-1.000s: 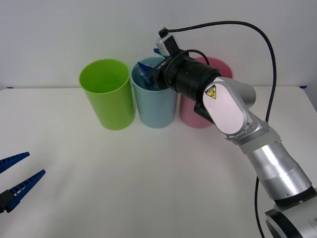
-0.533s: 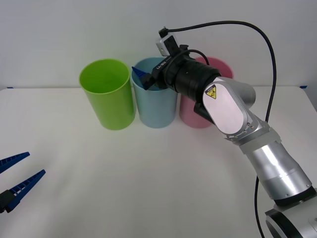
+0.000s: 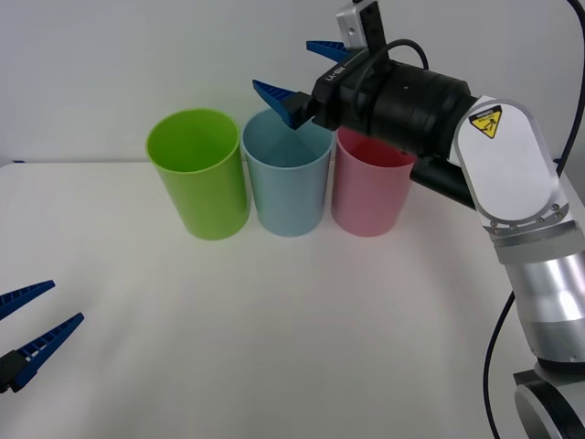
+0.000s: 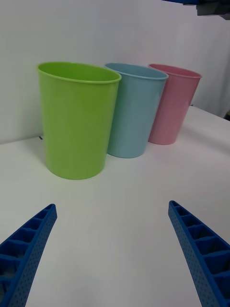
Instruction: Put cans in the blue bin and PET bottles in the pink bin and trash in the green bin.
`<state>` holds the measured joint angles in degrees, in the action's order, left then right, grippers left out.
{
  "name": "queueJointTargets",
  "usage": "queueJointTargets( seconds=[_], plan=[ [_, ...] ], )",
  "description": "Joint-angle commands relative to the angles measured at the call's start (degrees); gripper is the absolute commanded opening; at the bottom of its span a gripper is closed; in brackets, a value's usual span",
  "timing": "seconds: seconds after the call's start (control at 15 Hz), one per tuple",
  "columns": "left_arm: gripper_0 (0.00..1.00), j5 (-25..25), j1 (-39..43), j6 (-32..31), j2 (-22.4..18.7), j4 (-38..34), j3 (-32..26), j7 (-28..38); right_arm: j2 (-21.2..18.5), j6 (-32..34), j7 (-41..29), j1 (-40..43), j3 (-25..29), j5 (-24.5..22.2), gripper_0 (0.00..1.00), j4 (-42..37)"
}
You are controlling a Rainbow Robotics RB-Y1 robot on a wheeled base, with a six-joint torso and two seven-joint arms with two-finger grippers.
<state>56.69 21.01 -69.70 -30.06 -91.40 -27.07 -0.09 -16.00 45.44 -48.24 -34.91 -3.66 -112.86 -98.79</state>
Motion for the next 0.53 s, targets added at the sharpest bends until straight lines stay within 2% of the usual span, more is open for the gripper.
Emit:
queueJointTargets(
  seconds=[0.07, 0.13, 0.27, 0.33, 0.53],
  plan=[
    [0.79, 0.0, 0.0, 0.0, 0.0, 0.0, 0.0, 0.0, -6.0, 0.5, 0.6, 5.8, 0.4, 8.4, 1.00, -7.2],
    [0.80, 0.0, 0.0, 0.0, 0.0, 0.0, 0.0, 0.0, -8.9, 0.5, 1.3, 9.2, 0.9, 12.1, 1.00, -10.5],
    [0.79, 0.0, 0.0, 0.0, 0.0, 0.0, 0.0, 0.0, -11.7, 0.7, 5.2, 15.0, 2.5, 17.2, 1.00, -14.7],
    [0.79, 0.0, 0.0, 0.0, 0.0, 0.0, 0.0, 0.0, -11.9, 3.4, 9.1, 18.3, 4.9, 21.6, 1.00, -15.7],
    [0.79, 0.0, 0.0, 0.0, 0.0, 0.0, 0.0, 0.0, -11.2, 11.1, 17.5, 25.2, 11.0, 26.5, 1.00, -17.8]
  ],
)
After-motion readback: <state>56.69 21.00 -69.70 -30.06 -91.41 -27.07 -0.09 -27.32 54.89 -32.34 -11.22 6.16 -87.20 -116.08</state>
